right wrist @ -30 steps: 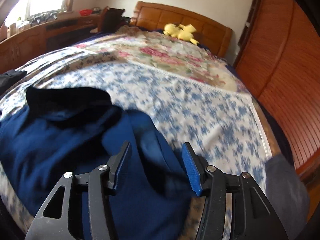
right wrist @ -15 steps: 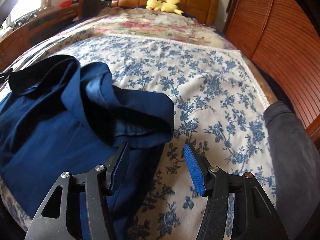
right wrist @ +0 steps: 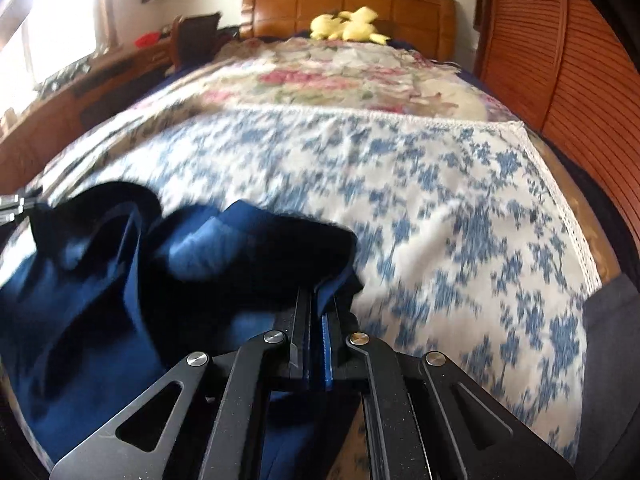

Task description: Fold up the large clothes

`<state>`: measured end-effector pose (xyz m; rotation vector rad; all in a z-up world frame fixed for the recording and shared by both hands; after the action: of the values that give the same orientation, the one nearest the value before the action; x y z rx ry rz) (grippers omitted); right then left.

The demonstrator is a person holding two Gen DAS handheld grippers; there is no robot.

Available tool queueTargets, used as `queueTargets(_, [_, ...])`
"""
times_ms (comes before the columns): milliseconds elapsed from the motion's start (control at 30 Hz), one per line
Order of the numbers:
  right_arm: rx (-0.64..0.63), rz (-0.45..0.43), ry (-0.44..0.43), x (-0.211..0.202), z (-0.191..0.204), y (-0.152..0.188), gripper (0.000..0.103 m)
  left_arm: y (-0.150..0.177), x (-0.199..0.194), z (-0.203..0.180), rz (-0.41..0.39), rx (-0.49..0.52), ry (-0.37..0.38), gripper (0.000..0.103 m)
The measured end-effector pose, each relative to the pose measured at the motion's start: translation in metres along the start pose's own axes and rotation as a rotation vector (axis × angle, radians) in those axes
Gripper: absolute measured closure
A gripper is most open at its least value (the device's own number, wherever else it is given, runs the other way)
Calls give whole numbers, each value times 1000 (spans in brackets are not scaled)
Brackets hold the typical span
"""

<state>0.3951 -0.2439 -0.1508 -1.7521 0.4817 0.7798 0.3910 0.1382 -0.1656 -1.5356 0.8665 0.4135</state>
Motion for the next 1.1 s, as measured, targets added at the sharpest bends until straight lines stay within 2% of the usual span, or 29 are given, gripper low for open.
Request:
queueTargets(133, [80,12,43,18,-21,-28,101,-24,3,19,-11,-22,-17,101])
queueTargets(233, [122,29,78,28,-31,-38,99,-31,-2,22,-22,-89,77,97])
queueTargets(300, [142,22,96,26,-34,-41,83,-33,-8,20,-32,-100,92,92])
queueTargets(367, [152,-3,91,18,-35,-41,47,-31,-15,14,-46,-77,94,84])
queueTargets(400, [157,-20,87,13,-35,-40,45,-30,-17,10,-48,-66,98,82])
queueTargets(467, [154,-52,89,2,-35,-37,45,-26,-23,4,-55,-51,96,80])
queueTargets(600, [126,-48,97,-7,-36,-18,45,-14,-30,-7,-54,-29,117,74])
queueTargets(833, [89,105,70,31,-30,19,45,24,-33,-20,-13,-23,115,68])
queueTargets(1033, [101,193,2,73,-14,12,46,61,-39,-24,13,-61,113,68])
queueTargets(1100, [113,238,-24,86,-10,12,69,72,-41,-23,22,-64,94,68])
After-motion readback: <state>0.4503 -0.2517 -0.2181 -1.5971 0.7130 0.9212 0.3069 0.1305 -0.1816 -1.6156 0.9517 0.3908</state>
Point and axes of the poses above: each gripper's, at about its wrist camera, not at the fingertips, and x roughly the way its jaws point, z to its left, y to its underside, the point moved 7 cm from there along x, roughly the way its jaws point, and after that the axes turned 12 degrees about y, right-handed, at the moved point
